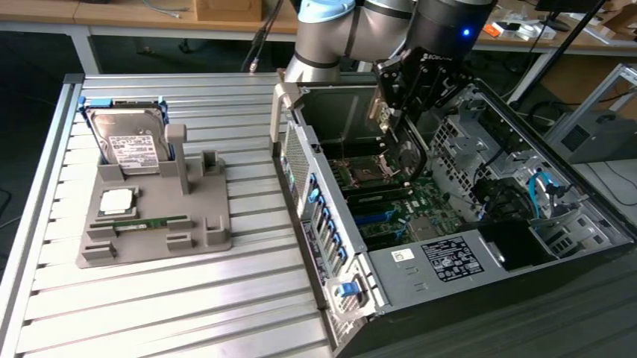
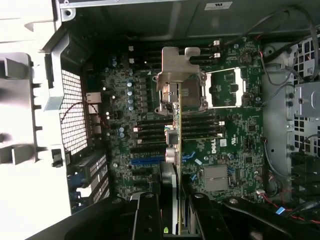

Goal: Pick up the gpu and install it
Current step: 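Pick up the gpu and move the gpu toward the slot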

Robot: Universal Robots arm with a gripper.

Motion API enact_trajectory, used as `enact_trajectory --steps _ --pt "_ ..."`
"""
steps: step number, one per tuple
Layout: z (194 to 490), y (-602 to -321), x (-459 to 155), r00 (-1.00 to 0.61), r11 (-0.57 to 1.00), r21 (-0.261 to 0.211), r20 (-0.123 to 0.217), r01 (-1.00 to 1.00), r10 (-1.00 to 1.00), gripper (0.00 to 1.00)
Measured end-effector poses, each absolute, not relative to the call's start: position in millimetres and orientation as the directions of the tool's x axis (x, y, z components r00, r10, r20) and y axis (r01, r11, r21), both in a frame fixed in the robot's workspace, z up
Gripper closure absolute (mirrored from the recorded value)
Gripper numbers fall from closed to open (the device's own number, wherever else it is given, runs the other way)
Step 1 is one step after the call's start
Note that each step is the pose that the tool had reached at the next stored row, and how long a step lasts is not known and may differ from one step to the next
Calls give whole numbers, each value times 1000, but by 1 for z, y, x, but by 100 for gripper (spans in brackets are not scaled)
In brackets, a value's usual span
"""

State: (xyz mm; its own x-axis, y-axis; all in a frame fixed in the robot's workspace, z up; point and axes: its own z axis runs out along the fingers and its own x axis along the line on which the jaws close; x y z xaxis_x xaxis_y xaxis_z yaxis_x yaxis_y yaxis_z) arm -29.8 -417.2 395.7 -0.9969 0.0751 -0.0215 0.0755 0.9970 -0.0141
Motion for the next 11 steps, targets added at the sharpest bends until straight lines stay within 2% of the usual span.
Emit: enact_trajectory --steps 11 --pt "392 -418 -20 -997 997 -17 -22 75 75 73"
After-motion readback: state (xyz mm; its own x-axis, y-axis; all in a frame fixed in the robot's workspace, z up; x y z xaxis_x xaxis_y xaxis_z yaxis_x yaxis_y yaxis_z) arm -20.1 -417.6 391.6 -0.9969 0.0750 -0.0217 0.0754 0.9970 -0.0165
